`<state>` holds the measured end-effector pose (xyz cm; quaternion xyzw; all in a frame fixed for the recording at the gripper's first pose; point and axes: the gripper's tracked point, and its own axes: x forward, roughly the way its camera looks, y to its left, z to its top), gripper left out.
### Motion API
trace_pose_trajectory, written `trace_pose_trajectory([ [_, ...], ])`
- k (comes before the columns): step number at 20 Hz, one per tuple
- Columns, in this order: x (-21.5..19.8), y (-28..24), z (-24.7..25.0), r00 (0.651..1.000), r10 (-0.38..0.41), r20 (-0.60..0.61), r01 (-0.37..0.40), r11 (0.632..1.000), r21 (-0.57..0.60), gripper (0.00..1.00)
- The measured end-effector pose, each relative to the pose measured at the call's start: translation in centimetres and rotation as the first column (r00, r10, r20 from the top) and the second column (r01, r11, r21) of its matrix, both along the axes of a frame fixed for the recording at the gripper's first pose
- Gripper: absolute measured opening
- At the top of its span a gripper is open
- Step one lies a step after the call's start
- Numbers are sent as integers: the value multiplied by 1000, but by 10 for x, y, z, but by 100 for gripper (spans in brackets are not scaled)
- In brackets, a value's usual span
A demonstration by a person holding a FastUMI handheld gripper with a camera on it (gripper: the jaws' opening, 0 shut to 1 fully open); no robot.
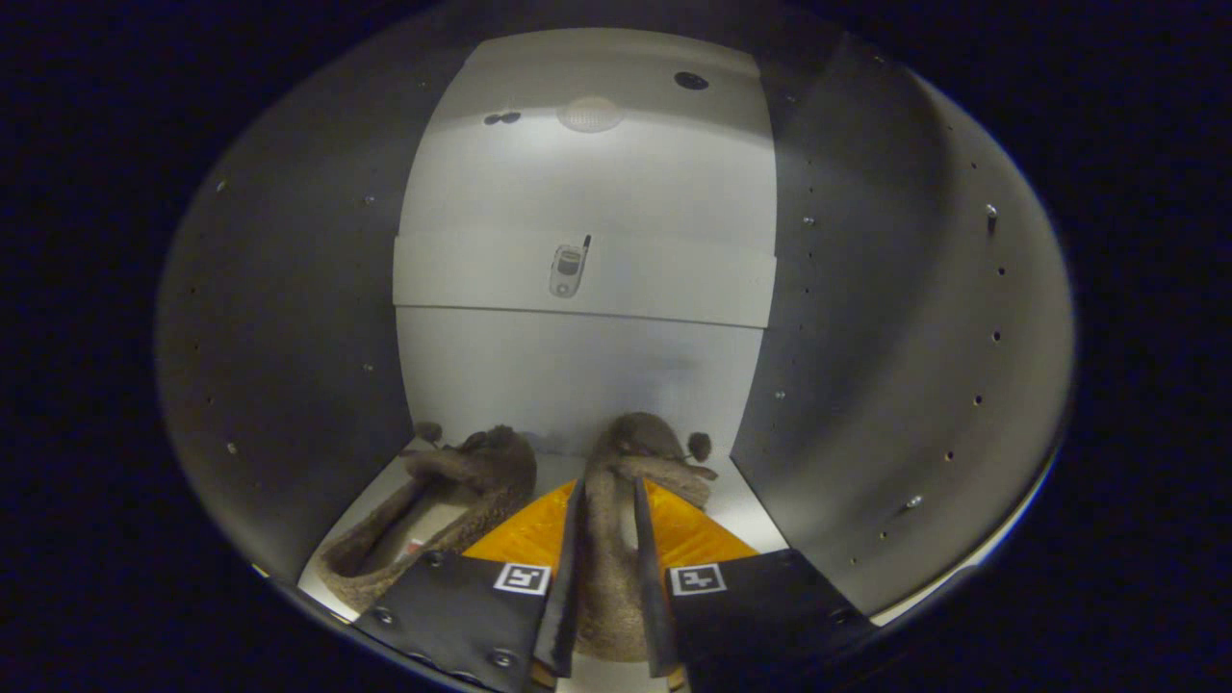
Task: Open the shoe cabinet door, grab the shoes and put them into the shoe cabinet, then close the shoe cabinet door.
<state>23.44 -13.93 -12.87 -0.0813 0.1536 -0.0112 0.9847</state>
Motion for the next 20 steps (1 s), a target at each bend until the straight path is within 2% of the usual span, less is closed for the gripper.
trace_pose_trajectory([
  [4, -5, 2, 3, 1000, -7, 2, 7, 1000, 5, 33],
  [7, -16, 2, 12, 1000, -18, 16, 18, 1000, 5, 40],
  [10, -31, 3, 30, 998, -30, 49, 30, 1000, 8, 40],
  [20, -132, 12, 82, 988, -76, 134, 75, 997, 8, 40],
])
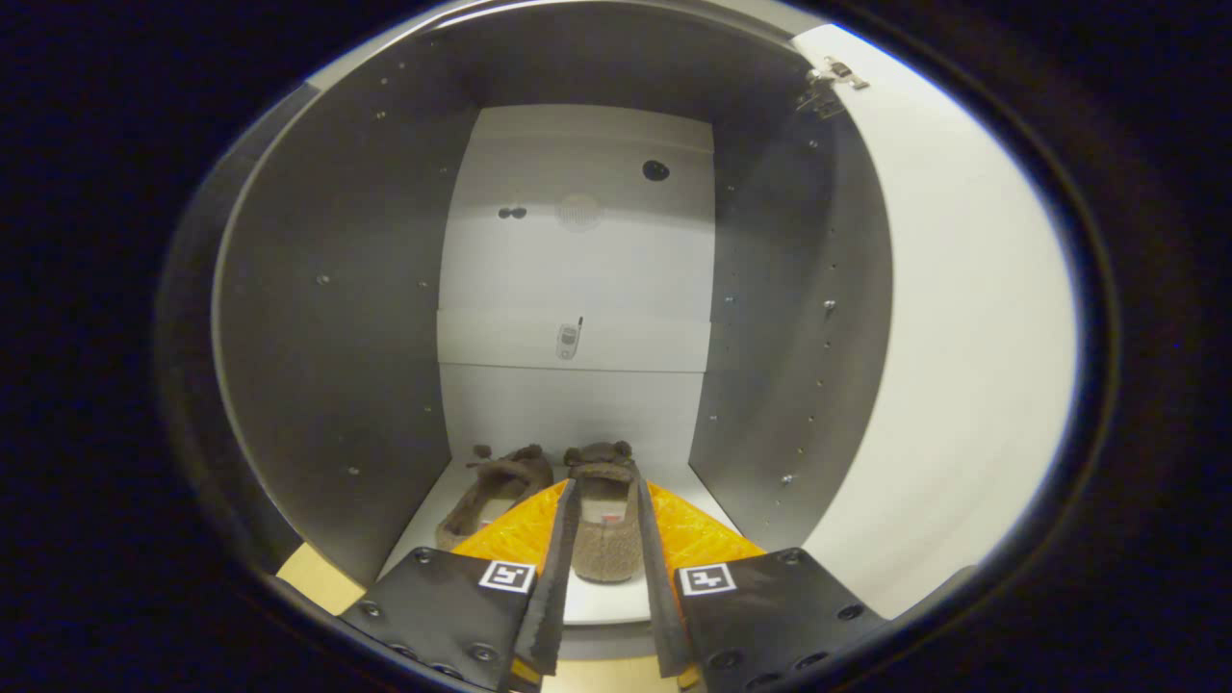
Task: Open the shoe cabinet door, grab the shoes and put them into the shoe cabinet, then close the shoe cabinet door.
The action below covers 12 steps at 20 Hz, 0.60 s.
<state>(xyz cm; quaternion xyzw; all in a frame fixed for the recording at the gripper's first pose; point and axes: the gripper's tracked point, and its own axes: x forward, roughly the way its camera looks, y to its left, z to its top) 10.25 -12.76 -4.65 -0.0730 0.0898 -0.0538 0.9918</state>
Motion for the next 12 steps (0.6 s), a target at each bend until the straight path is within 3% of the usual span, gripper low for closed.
trace_pose_trajectory([
  [12, -157, -46, 59, 972, -155, 179, 149, 988, 48, 40],
])
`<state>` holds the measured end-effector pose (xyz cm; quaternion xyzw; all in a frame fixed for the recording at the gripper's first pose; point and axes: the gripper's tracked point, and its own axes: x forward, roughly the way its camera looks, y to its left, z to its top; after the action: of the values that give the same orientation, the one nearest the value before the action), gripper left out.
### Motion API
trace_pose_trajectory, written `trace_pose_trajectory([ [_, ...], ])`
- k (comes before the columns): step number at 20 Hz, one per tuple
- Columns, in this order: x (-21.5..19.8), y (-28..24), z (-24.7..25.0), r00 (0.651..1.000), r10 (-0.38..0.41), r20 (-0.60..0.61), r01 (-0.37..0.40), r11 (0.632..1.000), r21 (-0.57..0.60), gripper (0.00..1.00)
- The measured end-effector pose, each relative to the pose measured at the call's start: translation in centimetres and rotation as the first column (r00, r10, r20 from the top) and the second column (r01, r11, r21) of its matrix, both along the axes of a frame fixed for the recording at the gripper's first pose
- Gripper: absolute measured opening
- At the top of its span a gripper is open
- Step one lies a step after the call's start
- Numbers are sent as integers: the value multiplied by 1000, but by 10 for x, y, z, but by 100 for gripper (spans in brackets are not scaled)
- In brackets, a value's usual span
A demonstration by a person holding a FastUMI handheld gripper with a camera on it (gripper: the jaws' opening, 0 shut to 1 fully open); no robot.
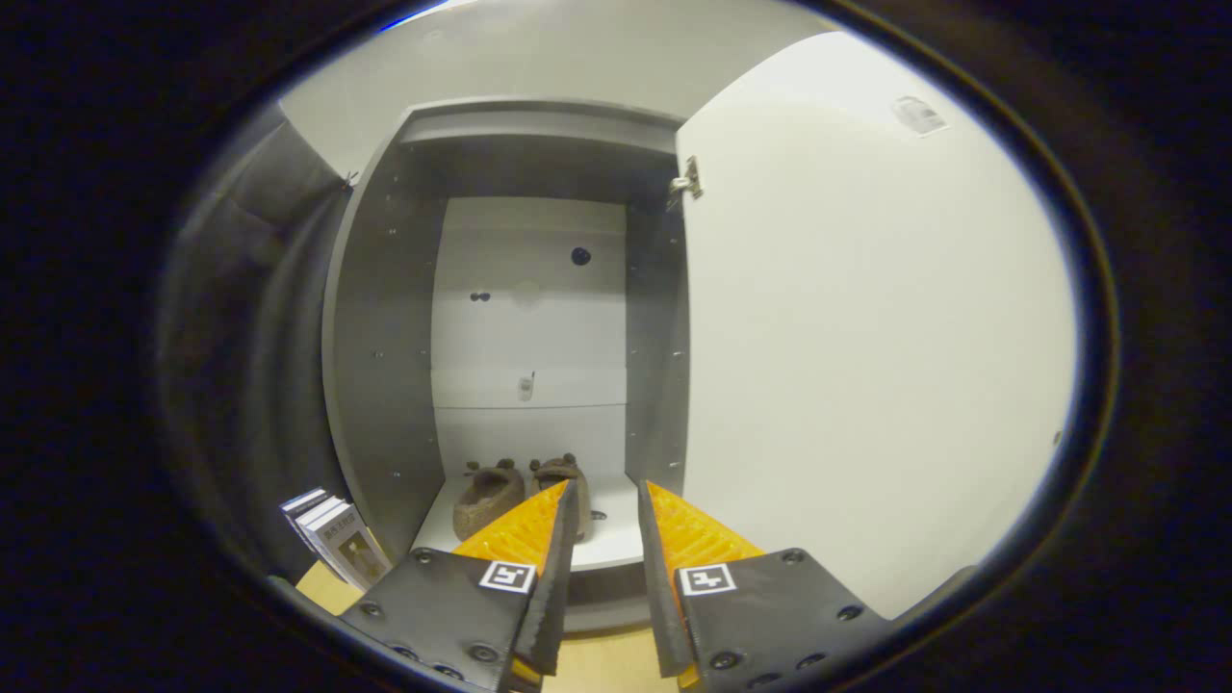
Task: Open the shoe cabinet door, grab the shoes and put them into the shoe cabinet, then close the shoe cabinet door.
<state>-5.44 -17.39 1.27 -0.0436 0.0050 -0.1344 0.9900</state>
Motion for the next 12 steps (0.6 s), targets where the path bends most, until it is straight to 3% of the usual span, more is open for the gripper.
trace_pose_trajectory([
  [8, -101, -44, 36, 994, -22, 106, 20, 1000, 23, 40],
  [12, -146, -88, 42, 994, -48, 101, 44, 998, 42, 40],
])
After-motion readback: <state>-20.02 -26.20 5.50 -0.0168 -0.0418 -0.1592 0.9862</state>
